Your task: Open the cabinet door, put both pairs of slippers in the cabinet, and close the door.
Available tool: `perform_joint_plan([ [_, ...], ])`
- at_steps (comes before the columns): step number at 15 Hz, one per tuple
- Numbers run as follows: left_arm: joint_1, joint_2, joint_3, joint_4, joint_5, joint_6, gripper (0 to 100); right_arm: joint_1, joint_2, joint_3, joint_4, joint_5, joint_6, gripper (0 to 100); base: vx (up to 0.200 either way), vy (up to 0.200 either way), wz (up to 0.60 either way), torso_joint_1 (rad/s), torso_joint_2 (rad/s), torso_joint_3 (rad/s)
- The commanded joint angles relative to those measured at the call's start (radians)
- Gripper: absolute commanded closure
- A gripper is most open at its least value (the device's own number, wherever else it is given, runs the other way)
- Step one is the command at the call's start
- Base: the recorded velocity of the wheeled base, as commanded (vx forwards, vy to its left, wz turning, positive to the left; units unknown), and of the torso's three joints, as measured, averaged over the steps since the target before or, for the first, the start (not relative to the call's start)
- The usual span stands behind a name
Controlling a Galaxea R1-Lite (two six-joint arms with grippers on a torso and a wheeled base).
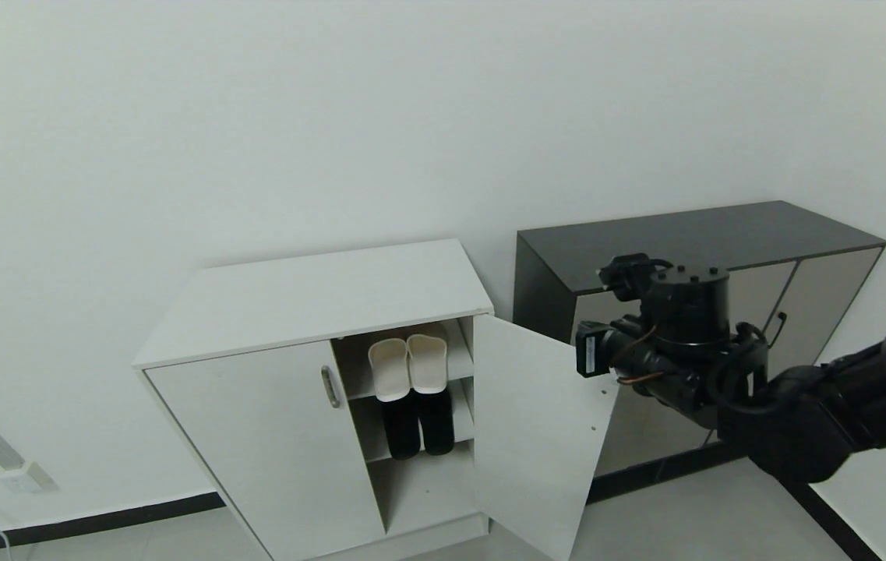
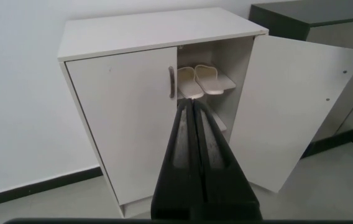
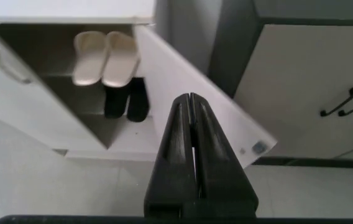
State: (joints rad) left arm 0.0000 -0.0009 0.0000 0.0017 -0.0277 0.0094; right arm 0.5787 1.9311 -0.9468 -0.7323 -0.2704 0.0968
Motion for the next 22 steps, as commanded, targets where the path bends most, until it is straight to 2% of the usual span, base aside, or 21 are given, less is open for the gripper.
perform_joint_plan([
  [1, 0.002, 0.001, 0.0, 0.0, 0.0, 0.0, 100, -0.08, 0.094, -0.118, 0.051, 0.042, 0.0, 100, 0.0, 0.0, 0.0, 0.0, 0.0, 0.0],
  [5, 0.002, 0.001, 0.0, 0.0, 0.002, -0.002, 100, -0.152, 0.184, -0.245, 0.128, 0.065, 0.003, 100, 0.0, 0.0, 0.0, 0.0, 0.0, 0.0],
  [9, 0.002, 0.001, 0.0, 0.0, 0.002, -0.002, 100, -0.18, 0.236, -0.248, 0.128, 0.079, 0.015, 100, 0.0, 0.0, 0.0, 0.0, 0.0, 0.0],
  [22, 0.0, 0.001, 0.0, 0.0, 0.002, -0.002, 100, -0.178, 0.292, -0.23, 0.125, 0.08, 0.023, 100, 0.0, 0.0, 0.0, 0.0, 0.0, 0.0],
])
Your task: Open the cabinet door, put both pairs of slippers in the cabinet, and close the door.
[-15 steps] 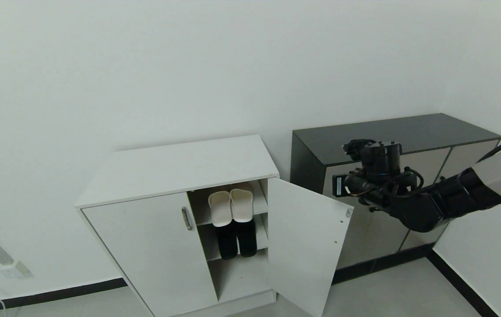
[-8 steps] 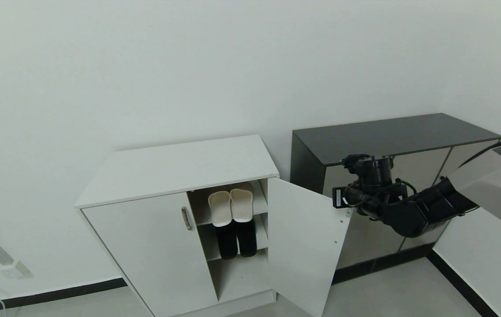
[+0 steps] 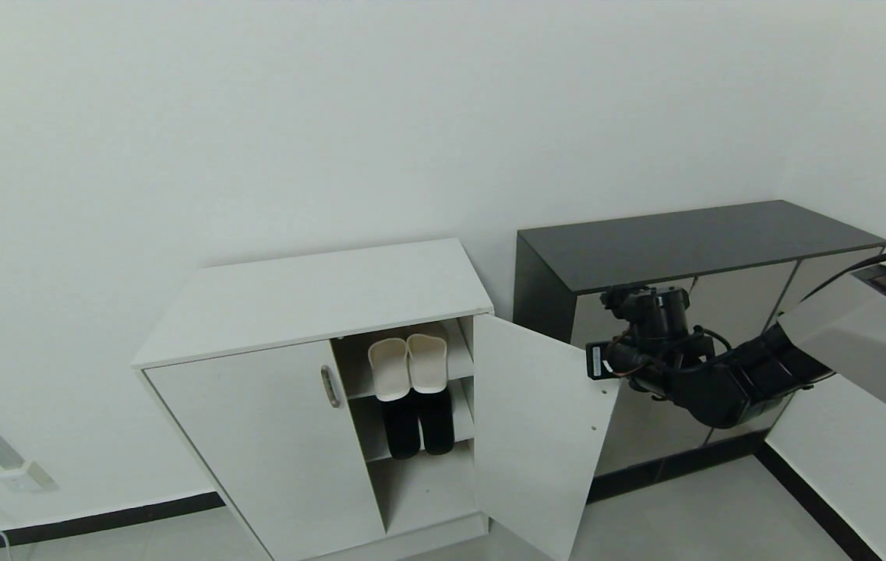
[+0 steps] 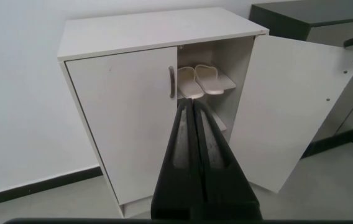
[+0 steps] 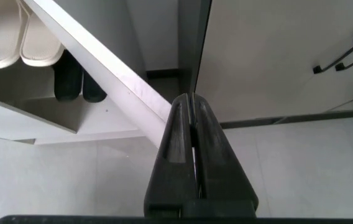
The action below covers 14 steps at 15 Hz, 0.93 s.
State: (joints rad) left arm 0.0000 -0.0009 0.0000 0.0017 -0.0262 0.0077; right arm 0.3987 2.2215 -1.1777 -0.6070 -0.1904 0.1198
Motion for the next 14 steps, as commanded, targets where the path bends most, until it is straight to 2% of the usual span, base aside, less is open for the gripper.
perform_joint_plan([
  [1, 0.002, 0.001, 0.0, 0.0, 0.0, 0.0, 100, 0.002, 0.001, 0.003, 0.0, -0.001, 0.0, 100, 0.0, 0.0, 0.0, 0.0, 0.0, 0.0],
  [8, 0.0, 0.001, 0.0, 0.0, 0.0, 0.0, 100, 0.028, -0.029, 0.047, -0.005, -0.001, 0.0, 100, 0.0, 0.0, 0.0, 0.0, 0.0, 0.0],
  [14, 0.002, 0.001, 0.0, 0.0, 0.0, 0.0, 100, 0.147, -0.143, 0.181, -0.022, -0.001, 0.035, 100, 0.0, 0.0, 0.0, 0.0, 0.0, 0.0],
])
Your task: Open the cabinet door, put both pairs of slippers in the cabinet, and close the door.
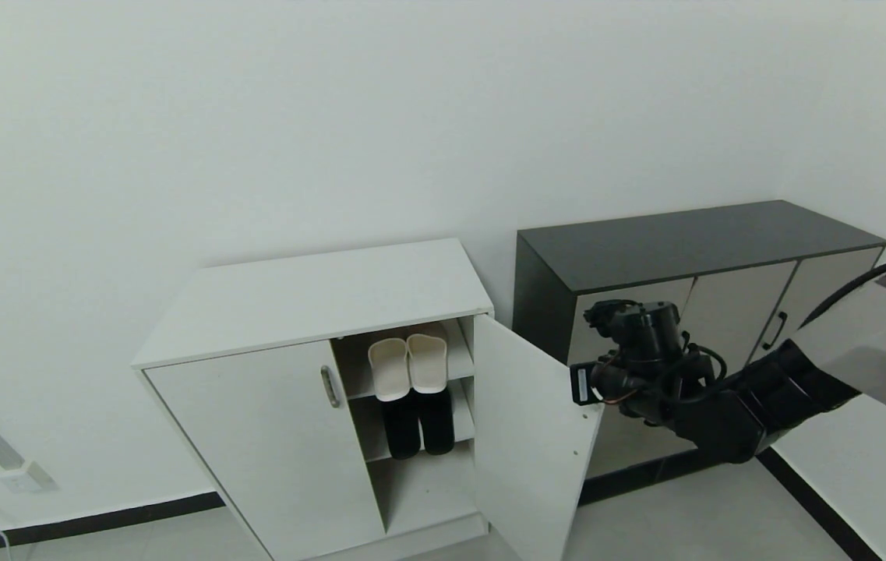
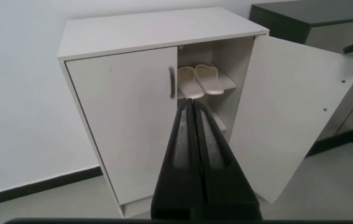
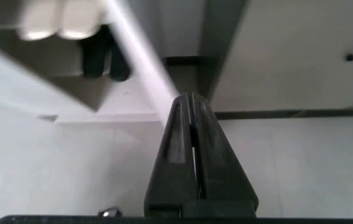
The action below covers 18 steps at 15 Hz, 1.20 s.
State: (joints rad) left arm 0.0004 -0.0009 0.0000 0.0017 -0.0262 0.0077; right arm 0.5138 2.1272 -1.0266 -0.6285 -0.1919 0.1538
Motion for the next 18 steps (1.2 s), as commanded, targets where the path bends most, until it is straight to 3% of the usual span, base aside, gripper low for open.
perform_joint_plan([
  [1, 0.0, 0.001, 0.0, 0.0, 0.0, 0.0, 100, 0.064, -0.075, 0.057, 0.0, 0.0, 0.003, 100, 0.0, 0.0, 0.0, 0.0, 0.0, 0.0],
  [7, 0.0, 0.002, 0.0, 0.0, 0.0, 0.0, 100, 0.206, -0.153, 0.137, -0.014, -0.001, 0.036, 100, 0.0, 0.0, 0.0, 0.0, 0.0, 0.0],
  [15, 0.0, 0.001, 0.0, 0.0, 0.0, -0.002, 100, 0.063, -0.027, 0.106, -0.076, -0.001, 0.012, 100, 0.0, 0.0, 0.0, 0.0, 0.0, 0.0],
  [18, 0.0, 0.001, 0.0, -0.002, 0.0, 0.0, 100, 0.066, 0.011, 0.108, -0.091, -0.001, 0.009, 100, 0.0, 0.0, 0.0, 0.0, 0.0, 0.0],
])
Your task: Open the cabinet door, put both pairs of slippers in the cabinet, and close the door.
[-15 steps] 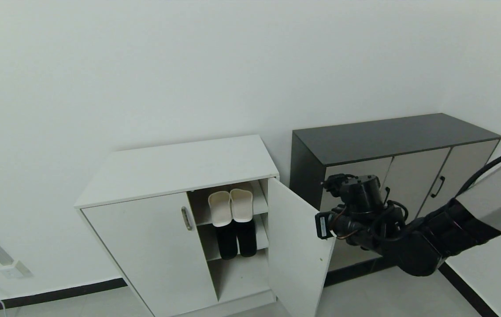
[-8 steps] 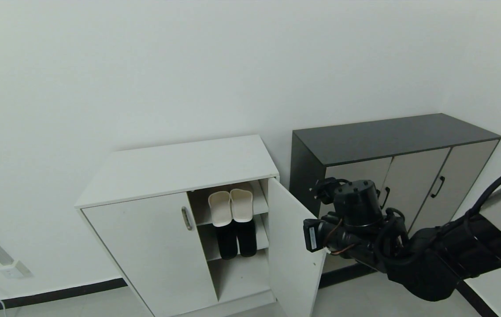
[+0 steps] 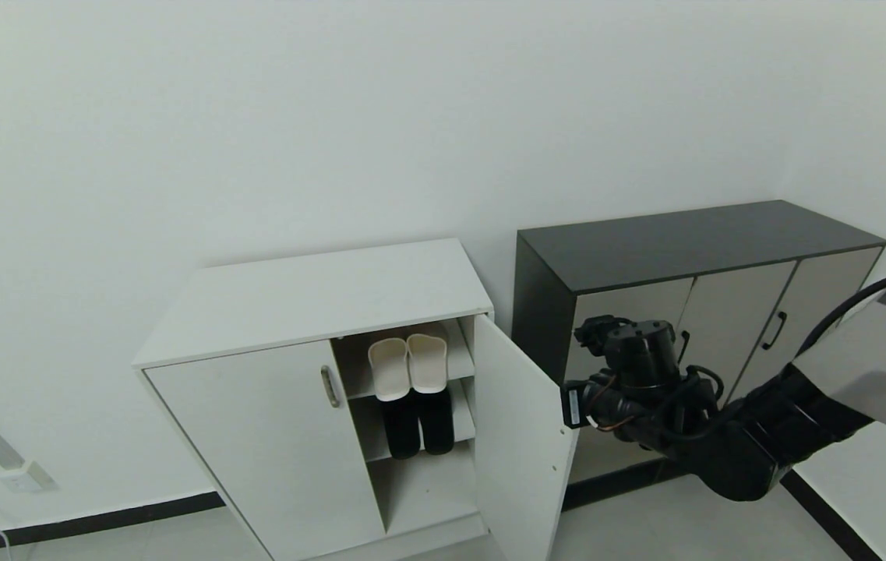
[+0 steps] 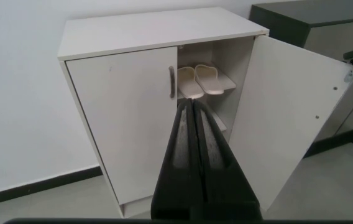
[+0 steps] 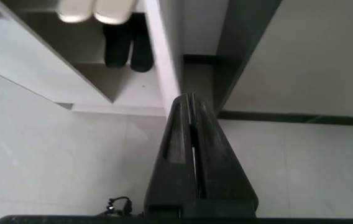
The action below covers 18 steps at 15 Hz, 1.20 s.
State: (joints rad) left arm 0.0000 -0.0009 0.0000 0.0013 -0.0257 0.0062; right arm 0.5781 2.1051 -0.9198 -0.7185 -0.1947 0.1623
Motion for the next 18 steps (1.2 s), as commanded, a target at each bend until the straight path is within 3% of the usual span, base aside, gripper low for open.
perform_joint_plan([
  [1, 0.0, 0.001, 0.0, -0.001, 0.0, 0.0, 100, 0.006, 0.035, 0.001, -0.002, 0.001, 0.0, 100, 0.0, 0.0, 0.0, 0.0, 0.0, 0.0],
  [7, 0.0, 0.001, 0.0, -0.001, 0.0, 0.0, 100, 0.155, -0.053, 0.041, -0.002, 0.008, 0.014, 100, 0.0, 0.0, 0.0, 0.0, 0.0, 0.0],
  [14, 0.0, 0.001, 0.0, 0.0, 0.0, 0.0, 100, 0.174, -0.117, 0.104, -0.015, 0.027, -0.015, 100, 0.0, 0.0, 0.0, 0.0, 0.0, 0.0],
  [18, 0.002, 0.001, 0.0, 0.0, 0.0, 0.0, 100, 0.175, -0.117, 0.119, -0.053, 0.032, -0.015, 100, 0.0, 0.0, 0.6, 0.002, 0.0, 0.001],
])
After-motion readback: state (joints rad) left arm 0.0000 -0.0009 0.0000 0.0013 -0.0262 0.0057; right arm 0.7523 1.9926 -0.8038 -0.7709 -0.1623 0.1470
